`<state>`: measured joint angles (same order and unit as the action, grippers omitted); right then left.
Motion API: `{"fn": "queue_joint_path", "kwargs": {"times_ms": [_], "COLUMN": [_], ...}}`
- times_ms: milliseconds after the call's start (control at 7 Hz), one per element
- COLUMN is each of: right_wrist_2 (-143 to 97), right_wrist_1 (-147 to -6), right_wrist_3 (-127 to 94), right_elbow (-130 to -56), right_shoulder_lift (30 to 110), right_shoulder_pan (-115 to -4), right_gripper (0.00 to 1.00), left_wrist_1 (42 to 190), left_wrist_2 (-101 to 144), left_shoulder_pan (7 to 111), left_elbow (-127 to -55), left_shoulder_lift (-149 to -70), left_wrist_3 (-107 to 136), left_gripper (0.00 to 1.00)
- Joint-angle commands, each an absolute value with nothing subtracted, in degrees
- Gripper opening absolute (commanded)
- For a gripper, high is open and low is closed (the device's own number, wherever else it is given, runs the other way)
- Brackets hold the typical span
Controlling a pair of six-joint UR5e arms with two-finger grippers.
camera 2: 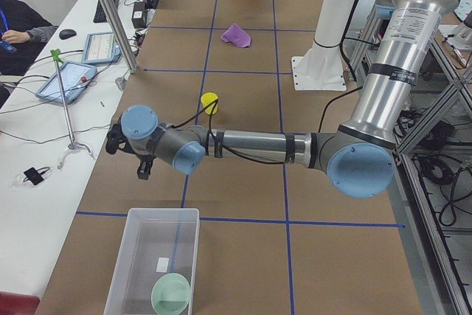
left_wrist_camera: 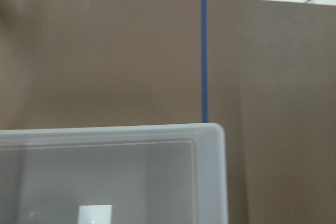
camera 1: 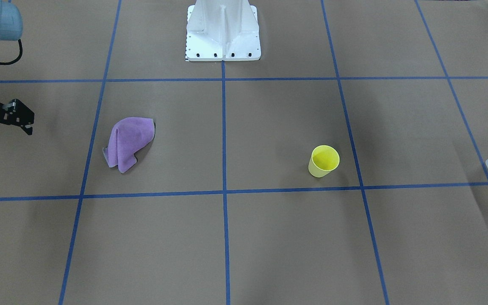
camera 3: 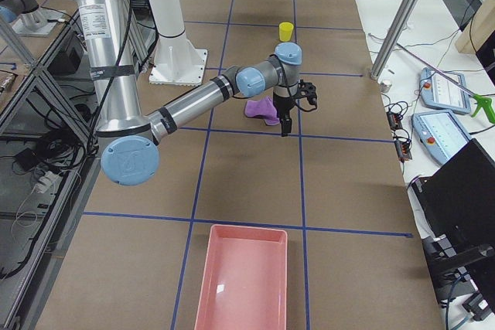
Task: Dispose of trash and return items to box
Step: 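Carry the green bowl with the left gripper into the clear bin, then reach the left gripper to the yellow cup and grasp it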
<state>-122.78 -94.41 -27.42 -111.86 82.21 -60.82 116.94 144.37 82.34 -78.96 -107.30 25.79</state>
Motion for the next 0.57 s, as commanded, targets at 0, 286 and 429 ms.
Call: {"fn": "queue_joint_path", "kwargs": {"times_ms": [0,286,429], "right_wrist_2": [-122.8,-122.8,-122.8], "right_wrist_1": [-93.8,-93.9,-93.9], "right_wrist_3": [-27.4,-27.5,-27.5], "right_elbow": [-111.7,-111.8,-111.8], "right_shoulder_lift": [82.2,82.2,82.3], "right_shoulder_pan": [-60.8,-60.7,-60.8], "right_gripper": [1.0,1.0,1.0], "left_wrist_1": [116.9,116.9,116.9], "left_wrist_2": [137.7,130.1,125.6], "left_shoulder_pan": [66.9,56.4,51.6], "left_elbow": [-88.1,-88.2,-88.1], "left_shoulder_lift": [-107.6,-110.4,-111.6], "left_wrist_3": [42.9,49.6,53.7], "left_gripper": [1.0,1.0,0.99]}}
